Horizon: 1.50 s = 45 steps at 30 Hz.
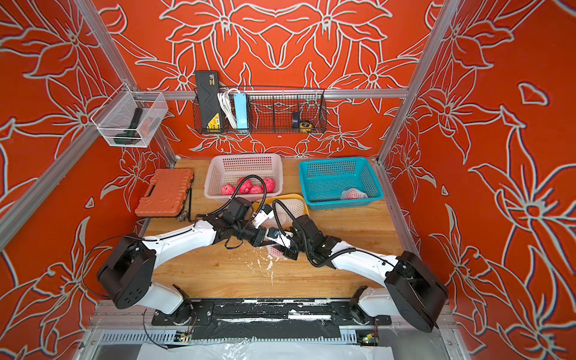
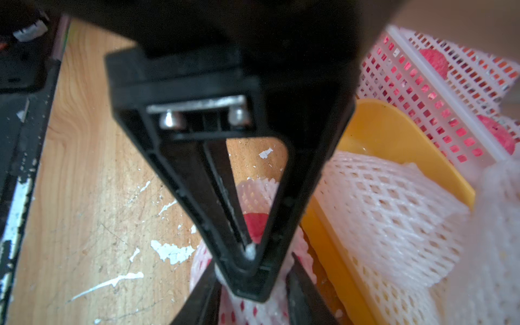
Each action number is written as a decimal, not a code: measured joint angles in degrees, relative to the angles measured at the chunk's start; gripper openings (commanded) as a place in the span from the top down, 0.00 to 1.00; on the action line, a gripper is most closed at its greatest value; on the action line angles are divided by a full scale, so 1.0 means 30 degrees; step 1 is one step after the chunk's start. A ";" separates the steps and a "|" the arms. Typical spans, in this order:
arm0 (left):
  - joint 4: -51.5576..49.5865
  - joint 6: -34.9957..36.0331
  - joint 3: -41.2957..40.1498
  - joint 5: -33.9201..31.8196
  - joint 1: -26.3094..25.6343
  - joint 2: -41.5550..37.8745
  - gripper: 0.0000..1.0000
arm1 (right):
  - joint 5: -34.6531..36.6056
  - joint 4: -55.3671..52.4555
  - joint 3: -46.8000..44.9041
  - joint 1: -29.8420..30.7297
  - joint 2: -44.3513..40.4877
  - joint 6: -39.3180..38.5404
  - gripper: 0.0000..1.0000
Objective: Remove foam nets from apples
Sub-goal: Remove the foam net from the apple.
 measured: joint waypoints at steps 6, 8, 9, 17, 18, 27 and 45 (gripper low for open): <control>-0.0182 0.0182 0.0211 -0.0277 -0.0022 0.0000 0.61 | 0.0015 0.0051 0.0000 0.0000 0.0058 0.0000 0.75; -0.0306 0.0328 0.0328 -0.0750 0.0007 -0.0029 0.48 | 0.0007 0.0051 -0.0022 -0.0058 0.0124 0.0000 0.76; -0.0342 0.0342 0.0386 -0.1049 0.0000 -0.0087 0.43 | -0.0015 0.0095 -0.0029 -0.0080 0.0131 0.0000 0.76; -0.1457 0.1661 0.0423 -0.4211 0.0328 -0.1858 0.29 | -0.0270 0.0532 -0.0029 -0.0087 0.0131 -0.0015 0.77; -0.1457 0.1829 0.0423 -0.4473 0.0459 -0.2171 0.28 | -0.0262 0.0393 -0.0029 -0.0095 0.0138 -0.0015 0.77; -0.1027 0.3818 -0.1464 -0.5836 0.1304 -0.4313 0.28 | -0.0270 0.0233 -0.0029 -0.0124 0.0138 -0.0080 0.79; 0.0947 0.7169 -0.3606 -0.4685 0.0612 -0.2623 0.36 | -0.0933 0.0044 -0.0029 -0.0299 -0.0044 -0.0153 0.82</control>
